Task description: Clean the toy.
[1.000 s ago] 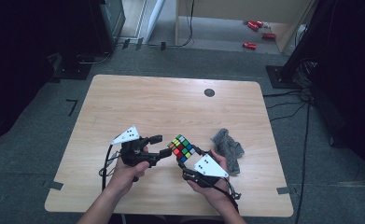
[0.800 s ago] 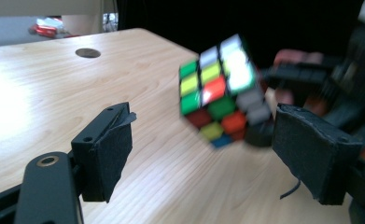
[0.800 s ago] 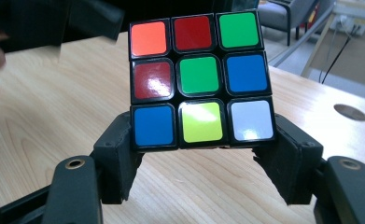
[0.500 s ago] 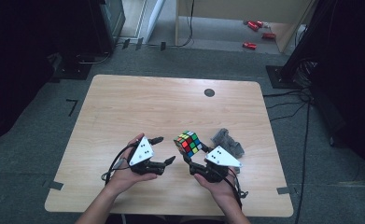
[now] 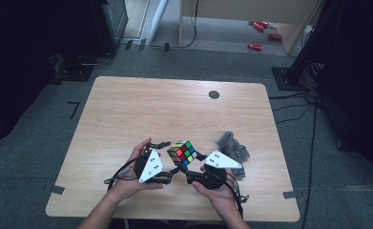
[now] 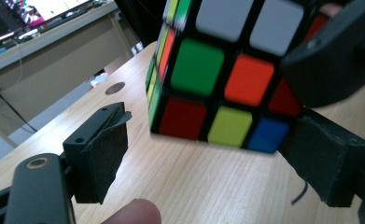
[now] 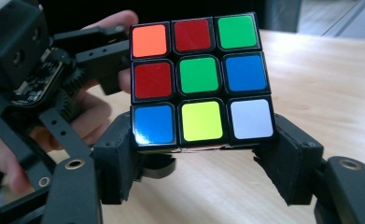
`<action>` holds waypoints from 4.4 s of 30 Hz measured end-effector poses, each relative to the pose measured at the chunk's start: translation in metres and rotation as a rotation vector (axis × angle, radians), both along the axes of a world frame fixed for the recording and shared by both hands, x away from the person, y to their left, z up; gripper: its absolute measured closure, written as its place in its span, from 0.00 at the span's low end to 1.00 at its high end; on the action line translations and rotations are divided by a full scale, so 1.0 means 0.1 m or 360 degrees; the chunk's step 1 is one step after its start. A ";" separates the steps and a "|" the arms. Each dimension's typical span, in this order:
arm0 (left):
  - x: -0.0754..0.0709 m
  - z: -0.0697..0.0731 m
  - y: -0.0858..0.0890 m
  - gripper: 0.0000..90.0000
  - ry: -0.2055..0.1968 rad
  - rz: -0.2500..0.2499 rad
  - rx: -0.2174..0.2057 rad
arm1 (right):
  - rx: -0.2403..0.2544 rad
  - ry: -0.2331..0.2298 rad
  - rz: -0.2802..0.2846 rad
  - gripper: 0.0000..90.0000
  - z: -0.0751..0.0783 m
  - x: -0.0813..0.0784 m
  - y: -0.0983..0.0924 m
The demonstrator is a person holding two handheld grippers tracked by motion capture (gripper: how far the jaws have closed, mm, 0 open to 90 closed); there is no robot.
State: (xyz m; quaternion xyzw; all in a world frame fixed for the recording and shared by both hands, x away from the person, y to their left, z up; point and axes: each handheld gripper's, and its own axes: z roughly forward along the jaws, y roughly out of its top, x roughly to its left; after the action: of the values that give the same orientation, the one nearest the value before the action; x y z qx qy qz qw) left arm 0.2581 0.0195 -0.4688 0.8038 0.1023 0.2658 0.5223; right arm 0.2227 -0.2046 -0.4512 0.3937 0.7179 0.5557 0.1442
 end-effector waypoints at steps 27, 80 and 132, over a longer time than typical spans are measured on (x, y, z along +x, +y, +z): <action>0.15 0.07 0.22 0.38 0.0335 0.0010 -0.0130 | -0.0164 0.0046 -0.0152 0.34 0.08 0.22 -0.50; 0.13 0.02 0.08 0.38 0.0595 -0.0034 -0.0021 | -0.0069 -0.0156 -0.0013 0.80 0.21 -0.02 -0.21; 0.03 0.14 0.14 0.38 0.0401 -0.0091 -0.0093 | 0.0223 0.0063 0.0022 0.78 0.13 0.07 -0.30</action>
State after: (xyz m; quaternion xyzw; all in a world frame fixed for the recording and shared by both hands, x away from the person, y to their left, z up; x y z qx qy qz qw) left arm 0.2608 0.0336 -0.4549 0.8179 0.1518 0.1447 0.5358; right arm 0.2300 -0.2350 -0.4380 0.4087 0.6825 0.5979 0.0983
